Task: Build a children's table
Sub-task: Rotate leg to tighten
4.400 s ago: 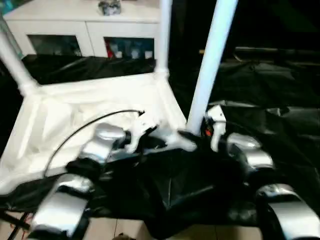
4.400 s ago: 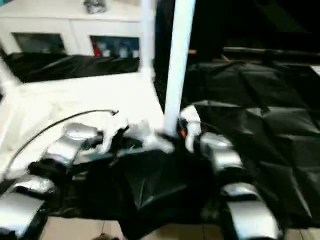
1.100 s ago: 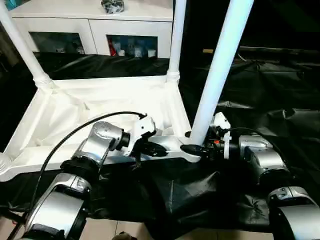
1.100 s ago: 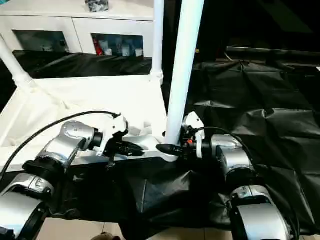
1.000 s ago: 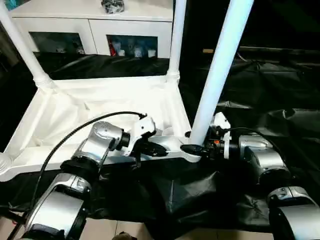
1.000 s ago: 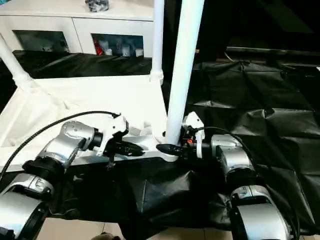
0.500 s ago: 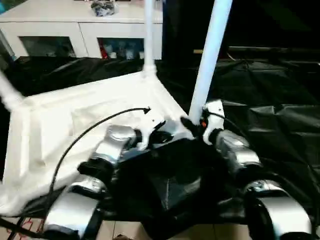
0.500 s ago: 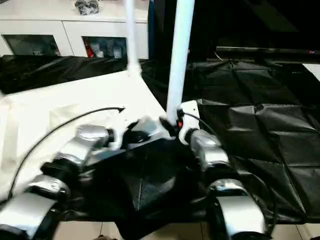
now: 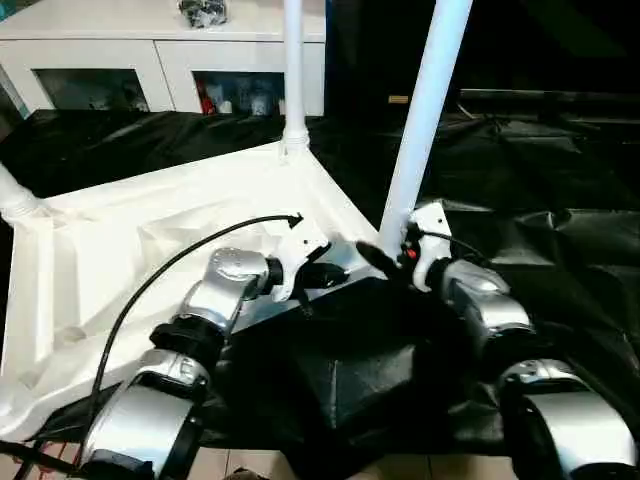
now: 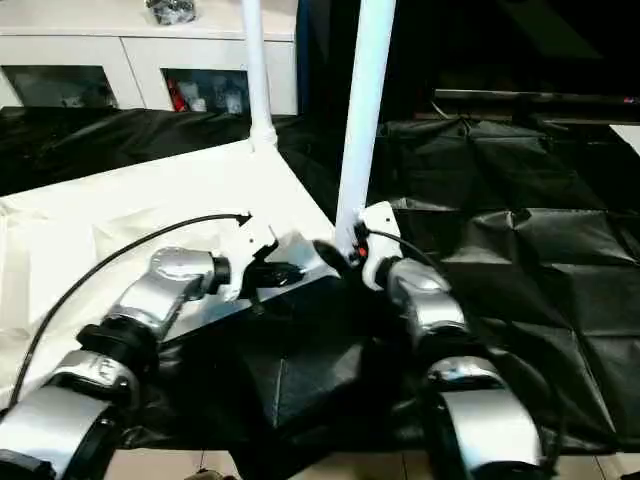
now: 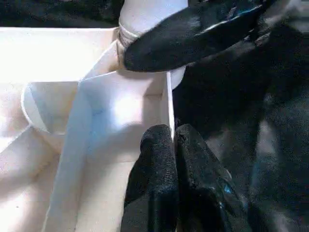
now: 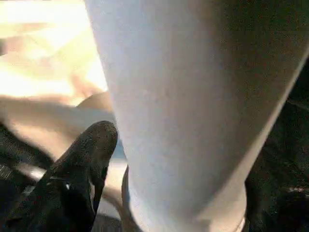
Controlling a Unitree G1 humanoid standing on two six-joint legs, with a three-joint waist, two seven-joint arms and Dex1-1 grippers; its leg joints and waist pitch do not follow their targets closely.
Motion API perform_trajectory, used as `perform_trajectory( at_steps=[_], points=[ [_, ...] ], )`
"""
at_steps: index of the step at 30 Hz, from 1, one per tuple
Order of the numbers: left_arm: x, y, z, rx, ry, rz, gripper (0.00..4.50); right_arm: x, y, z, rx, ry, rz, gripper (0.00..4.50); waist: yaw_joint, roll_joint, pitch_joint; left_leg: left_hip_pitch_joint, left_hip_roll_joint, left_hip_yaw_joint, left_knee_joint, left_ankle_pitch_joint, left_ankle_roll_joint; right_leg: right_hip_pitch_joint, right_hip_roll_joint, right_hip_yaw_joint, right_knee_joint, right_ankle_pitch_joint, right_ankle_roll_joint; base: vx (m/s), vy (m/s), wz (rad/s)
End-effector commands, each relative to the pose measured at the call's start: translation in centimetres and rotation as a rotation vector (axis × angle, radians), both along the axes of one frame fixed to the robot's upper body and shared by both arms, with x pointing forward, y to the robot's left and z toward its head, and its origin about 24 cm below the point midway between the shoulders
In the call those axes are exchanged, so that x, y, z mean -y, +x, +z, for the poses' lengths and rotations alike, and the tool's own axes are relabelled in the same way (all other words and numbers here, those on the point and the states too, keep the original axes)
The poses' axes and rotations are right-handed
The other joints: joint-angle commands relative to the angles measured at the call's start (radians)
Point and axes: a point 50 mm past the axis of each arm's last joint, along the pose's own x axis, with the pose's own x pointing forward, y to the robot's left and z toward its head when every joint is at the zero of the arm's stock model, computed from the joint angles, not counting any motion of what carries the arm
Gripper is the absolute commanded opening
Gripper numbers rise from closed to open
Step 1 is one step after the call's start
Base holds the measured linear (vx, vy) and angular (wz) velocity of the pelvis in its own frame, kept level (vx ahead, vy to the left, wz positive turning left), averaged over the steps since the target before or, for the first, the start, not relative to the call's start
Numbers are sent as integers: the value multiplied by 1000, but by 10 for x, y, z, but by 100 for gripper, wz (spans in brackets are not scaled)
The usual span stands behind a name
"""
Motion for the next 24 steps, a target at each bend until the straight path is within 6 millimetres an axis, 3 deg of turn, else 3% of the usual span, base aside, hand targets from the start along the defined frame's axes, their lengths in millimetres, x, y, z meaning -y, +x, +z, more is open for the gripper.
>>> perform_trajectory(
  at_steps=[1,8,13,15,22,24],
  points=[
    [19,-4,9,37,-18,-130,0,-32,-18,-11,-71,18,281,370,8,-9,-59,14,30,-9,-64,-194,107,51,-45,40,-67,-81,-273,0,0,0],
    [5,-9,10,-7,-1,-238,0,-17,-32,-10,-140,51,478,370,25,-9,-55,22,37,-12,-72,-238,79,46,-48,44,-72,-161,-264,0,0,0],
    [2,-11,10,-24,10,-268,0,-15,-40,-12,-181,51,562,348,29,-6,-58,21,37,-13,-71,-217,72,46,-48,44,-67,-132,-268,0,0,0],
    [2,-11,10,-24,10,-270,0,-16,-41,-12,-186,53,570,317,30,-7,-58,20,36,-12,-70,-209,74,48,-48,44,-66,-118,-272,0,0,0],
    [5,-9,10,-10,2,-235,0,-20,-42,-13,-195,74,562,274,34,-7,-57,23,36,-12,-71,-223,63,46,-49,44,-70,-147,-263,0,0,0],
    [9,-6,9,3,-3,-184,0,-22,-39,-14,-179,80,492,266,35,-6,-57,23,36,-13,-72,-223,57,46,-50,44,-70,-157,-259,0,0,0]
  ],
)
